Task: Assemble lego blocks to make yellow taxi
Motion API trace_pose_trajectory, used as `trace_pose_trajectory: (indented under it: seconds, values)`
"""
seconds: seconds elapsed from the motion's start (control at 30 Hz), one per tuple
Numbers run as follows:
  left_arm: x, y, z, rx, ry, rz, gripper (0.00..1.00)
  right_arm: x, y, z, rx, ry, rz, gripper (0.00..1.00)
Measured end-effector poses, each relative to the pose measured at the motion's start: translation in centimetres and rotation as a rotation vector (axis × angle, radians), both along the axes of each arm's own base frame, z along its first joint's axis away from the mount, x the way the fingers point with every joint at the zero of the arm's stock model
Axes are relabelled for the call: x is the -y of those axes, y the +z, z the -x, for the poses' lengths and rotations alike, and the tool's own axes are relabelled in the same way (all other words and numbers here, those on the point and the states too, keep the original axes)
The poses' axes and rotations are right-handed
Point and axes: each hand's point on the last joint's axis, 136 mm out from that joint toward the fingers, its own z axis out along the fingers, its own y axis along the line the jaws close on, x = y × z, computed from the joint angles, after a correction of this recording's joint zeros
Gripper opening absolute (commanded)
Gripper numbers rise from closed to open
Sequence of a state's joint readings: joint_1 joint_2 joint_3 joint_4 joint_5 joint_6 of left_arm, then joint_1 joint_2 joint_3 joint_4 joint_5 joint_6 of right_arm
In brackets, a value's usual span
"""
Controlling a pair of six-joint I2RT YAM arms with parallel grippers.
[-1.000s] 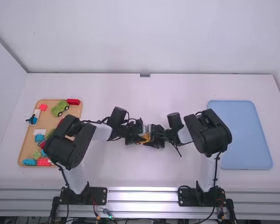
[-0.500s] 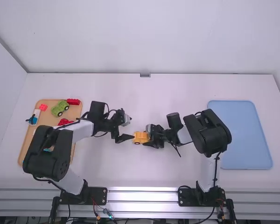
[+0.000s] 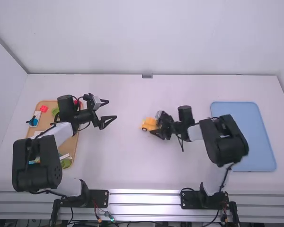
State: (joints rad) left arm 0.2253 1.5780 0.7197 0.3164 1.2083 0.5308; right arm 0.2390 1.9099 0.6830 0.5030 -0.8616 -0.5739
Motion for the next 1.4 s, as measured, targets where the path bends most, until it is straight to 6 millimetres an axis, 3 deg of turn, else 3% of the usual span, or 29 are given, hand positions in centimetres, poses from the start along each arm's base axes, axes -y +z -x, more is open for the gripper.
trace_pose_trajectory:
  seconds: [0.07,0.1,0.17,0.2,0.23,0.3,0.37,0.43,0.47,0.5,0.63,0.77,1.0,1.1,1.17,1.27,1.4]
  values:
    - [-0.2,0.5,-0.6,-0.005,0.024,0.015,0.99,4.7,3.4,-2.5,0.012,-0.179,0.039,0.40]
    - [-0.3,0.6,-0.8,-0.005,0.033,0.017,0.99,5.7,4.1,-2.9,0.015,-0.215,0.045,0.40]
    - [-0.6,0.9,-1.3,-0.007,0.064,0.020,0.99,11.0,6.5,-4.4,0.035,-0.397,0.100,0.39]
    - [-0.6,0.9,-1.4,-0.009,0.067,0.020,0.99,11.8,6.8,-4.6,0.038,-0.425,0.106,0.39]
    - [-1.0,1.0,-1.9,-0.018,0.102,0.021,0.99,15.6,7.8,-5.0,0.043,-0.555,0.147,0.39]
    - [-1.5,1.0,-2.7,-0.040,0.158,0.025,0.99,20.9,8.7,-5.1,0.032,-0.739,0.199,0.40]
    - [-2.2,0.9,-3.5,-0.072,0.224,0.032,0.99,25.2,9.0,-4.7,0.008,-0.893,0.238,0.43]
    - [-3.3,0.5,-4.5,-0.133,0.327,0.046,0.99,30.9,8.6,-3.3,-0.046,-1.098,0.285,0.43]
    - [-3.8,0.2,-4.8,-0.159,0.368,0.052,0.99,32.2,8.4,-2.9,-0.063,-1.144,0.294,0.43]
    - [-4.7,-0.2,-5.4,-0.200,0.442,0.062,0.99,34.7,8.0,-1.9,-0.099,-1.234,0.309,0.44]
    - [-7.2,-1.6,-6.5,-0.304,0.642,0.081,0.99,39.7,5.9,0.2,-0.197,-1.412,0.308,0.44]
    - [-8.5,-2.1,-6.8,-0.332,0.735,0.081,0.99,41.4,2.4,1.3,-0.301,-1.464,0.309,0.48]
    - [-9.2,-2.8,-6.8,-0.362,0.786,0.076,0.99,41.1,-1.4,1.9,-0.412,-1.453,0.312,0.54]
    - [-9.3,-3.0,-6.7,-0.369,0.789,0.065,0.99,40.8,-1.7,2.3,-0.438,-1.450,0.311,0.76]
    - [-9.0,-3.2,-6.6,-0.369,0.781,0.051,0.99,40.4,-1.9,2.7,-0.469,-1.443,0.312,0.99]
    - [-8.3,-3.4,-6.6,-0.367,0.764,0.034,0.99,39.4,-1.8,3.3,-0.510,-1.420,0.324,0.99]
    - [-6.8,-4.1,-5.6,-0.407,0.730,-0.020,0.99,38.5,0.7,3.0,-0.498,-1.410,0.339,0.99]
